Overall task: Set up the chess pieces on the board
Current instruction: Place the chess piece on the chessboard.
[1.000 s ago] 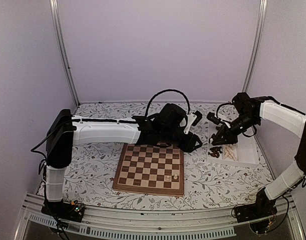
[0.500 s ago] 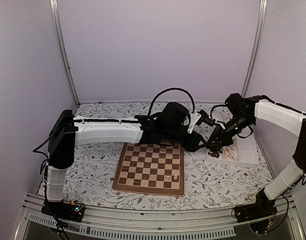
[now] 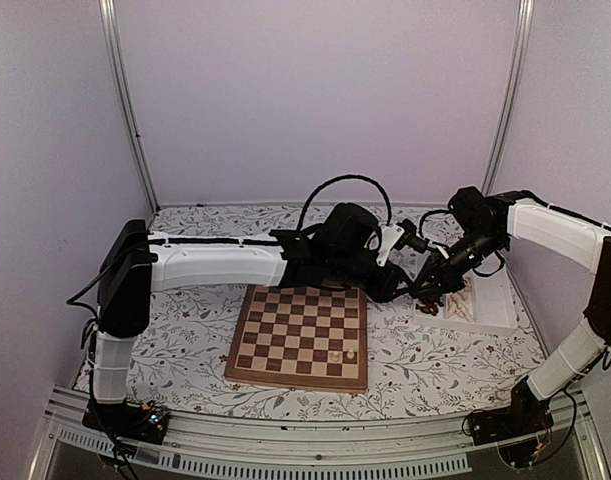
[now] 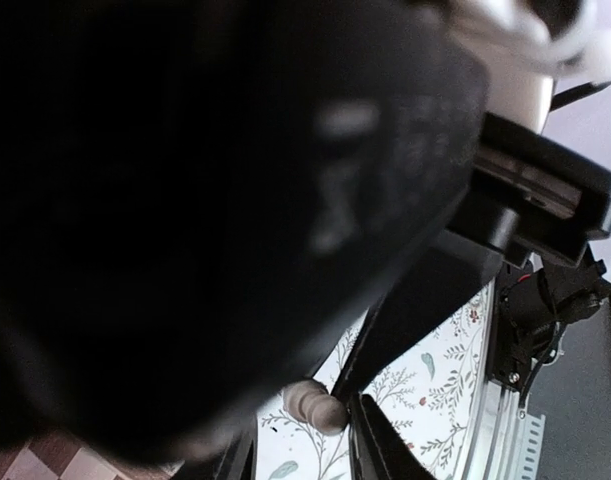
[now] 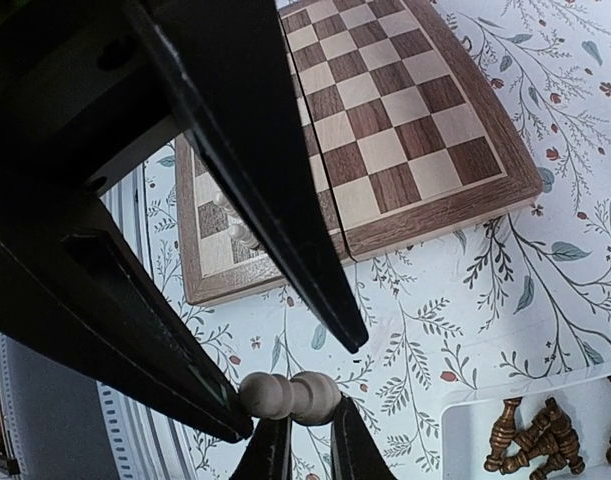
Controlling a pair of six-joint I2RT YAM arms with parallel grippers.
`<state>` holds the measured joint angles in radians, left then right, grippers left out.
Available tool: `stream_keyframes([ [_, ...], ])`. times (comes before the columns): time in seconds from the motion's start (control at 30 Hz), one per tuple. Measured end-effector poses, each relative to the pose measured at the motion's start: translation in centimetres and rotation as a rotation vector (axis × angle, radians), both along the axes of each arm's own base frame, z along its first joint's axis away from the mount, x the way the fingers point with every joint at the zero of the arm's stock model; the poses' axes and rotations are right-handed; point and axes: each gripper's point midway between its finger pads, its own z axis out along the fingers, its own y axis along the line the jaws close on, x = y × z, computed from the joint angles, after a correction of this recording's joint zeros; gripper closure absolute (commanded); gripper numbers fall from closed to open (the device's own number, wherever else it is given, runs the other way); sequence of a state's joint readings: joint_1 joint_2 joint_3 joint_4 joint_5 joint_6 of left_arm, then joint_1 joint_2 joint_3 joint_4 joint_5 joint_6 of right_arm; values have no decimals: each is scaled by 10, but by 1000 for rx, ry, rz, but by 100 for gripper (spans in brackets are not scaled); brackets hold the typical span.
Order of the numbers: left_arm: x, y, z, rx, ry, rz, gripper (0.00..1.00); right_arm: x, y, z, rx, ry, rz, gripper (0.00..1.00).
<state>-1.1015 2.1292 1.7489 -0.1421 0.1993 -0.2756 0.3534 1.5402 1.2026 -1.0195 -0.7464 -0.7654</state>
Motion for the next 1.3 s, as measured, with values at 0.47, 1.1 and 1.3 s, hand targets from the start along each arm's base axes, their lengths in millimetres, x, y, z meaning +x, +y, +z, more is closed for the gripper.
stream_keyframes([
  [0.47,-4,-5,-1,-3,-5,-28,93,-1,-1,0,-4,10,-6,87],
  [1.1,-19,114,1,138,-61,156,95,14,-36,-8,72,-58,-177,53],
  [1.3,-35,156,-51,249,20,202,94,24,-46,-42,12,-60,-275,53],
])
